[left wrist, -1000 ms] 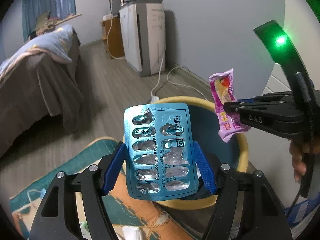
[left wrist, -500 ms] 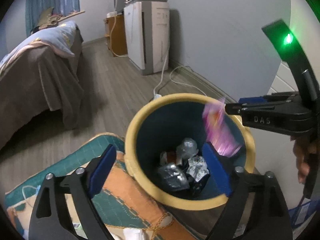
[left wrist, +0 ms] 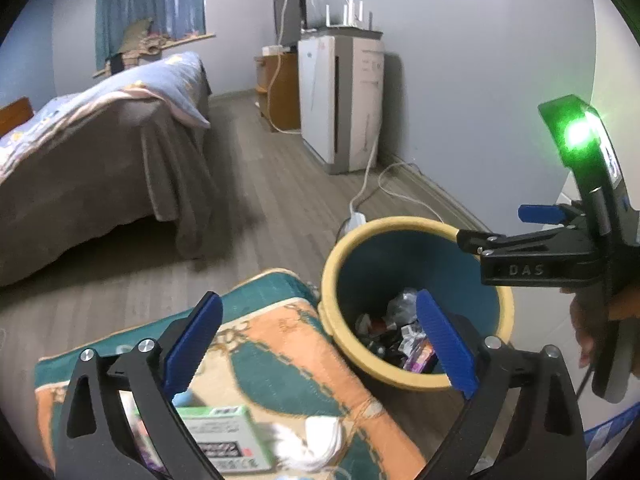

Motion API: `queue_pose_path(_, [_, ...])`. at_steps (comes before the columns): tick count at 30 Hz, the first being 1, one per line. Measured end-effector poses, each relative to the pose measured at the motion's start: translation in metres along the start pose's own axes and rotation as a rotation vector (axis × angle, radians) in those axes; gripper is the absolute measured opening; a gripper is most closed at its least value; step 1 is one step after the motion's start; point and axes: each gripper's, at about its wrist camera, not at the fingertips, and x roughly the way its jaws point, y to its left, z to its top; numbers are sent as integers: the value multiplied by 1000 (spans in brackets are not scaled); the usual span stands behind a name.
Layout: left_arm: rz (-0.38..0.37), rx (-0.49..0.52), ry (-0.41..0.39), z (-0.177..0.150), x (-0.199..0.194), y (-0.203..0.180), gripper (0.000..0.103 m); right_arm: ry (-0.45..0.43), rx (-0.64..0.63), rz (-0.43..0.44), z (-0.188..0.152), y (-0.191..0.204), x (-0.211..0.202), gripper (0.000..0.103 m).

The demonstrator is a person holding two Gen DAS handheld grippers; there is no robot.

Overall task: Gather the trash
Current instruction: 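Move both open tools back over the mat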

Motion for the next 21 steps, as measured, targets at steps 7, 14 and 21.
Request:
queue_pose_path(7, [70,71,-17,-9,-46,6,97,-7,9,29,-7,16,-23,97])
queue_pose_path(14, [129,87,-38,-21,-93,21,98,-15,62,86,-9,31,-49,97])
queue_pose_path(21, [157,32,-58,-32,-134,41,98,-35,15,111,-16,63,-73,97])
